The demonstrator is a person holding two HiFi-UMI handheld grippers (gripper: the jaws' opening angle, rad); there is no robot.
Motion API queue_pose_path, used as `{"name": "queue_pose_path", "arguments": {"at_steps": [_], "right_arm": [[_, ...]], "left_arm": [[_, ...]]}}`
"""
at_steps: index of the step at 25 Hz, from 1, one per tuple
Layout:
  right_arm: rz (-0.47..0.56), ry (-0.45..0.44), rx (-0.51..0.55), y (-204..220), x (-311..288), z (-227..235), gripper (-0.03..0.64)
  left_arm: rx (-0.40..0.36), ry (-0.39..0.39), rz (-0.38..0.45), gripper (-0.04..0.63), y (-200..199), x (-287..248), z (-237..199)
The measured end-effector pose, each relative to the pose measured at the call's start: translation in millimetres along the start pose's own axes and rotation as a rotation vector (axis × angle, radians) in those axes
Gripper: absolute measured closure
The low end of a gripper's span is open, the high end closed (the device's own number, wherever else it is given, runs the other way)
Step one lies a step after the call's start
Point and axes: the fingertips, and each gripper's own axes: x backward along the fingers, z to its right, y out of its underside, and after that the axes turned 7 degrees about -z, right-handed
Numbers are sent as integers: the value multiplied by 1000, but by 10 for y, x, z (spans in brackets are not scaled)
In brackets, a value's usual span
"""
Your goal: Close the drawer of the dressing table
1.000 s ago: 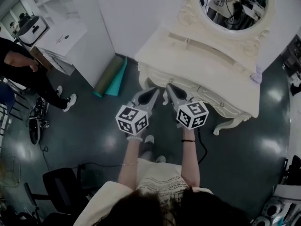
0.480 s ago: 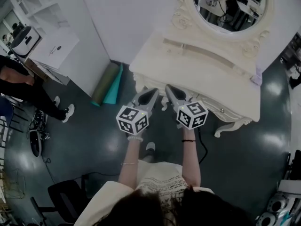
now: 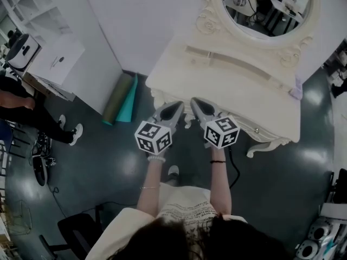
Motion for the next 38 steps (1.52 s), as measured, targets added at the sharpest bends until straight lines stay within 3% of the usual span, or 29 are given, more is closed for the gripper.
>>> {"name": "queue_pose_path", "arguments": {"at_steps": [27, 38], "right_arm": [[14, 106, -41, -84, -735, 379, 614], [-5, 104, -44, -63, -753, 472, 614]], "left_arm": [[0, 100, -36, 595, -95, -419, -842], [13, 99, -35, 595, -90, -492, -866]]}}
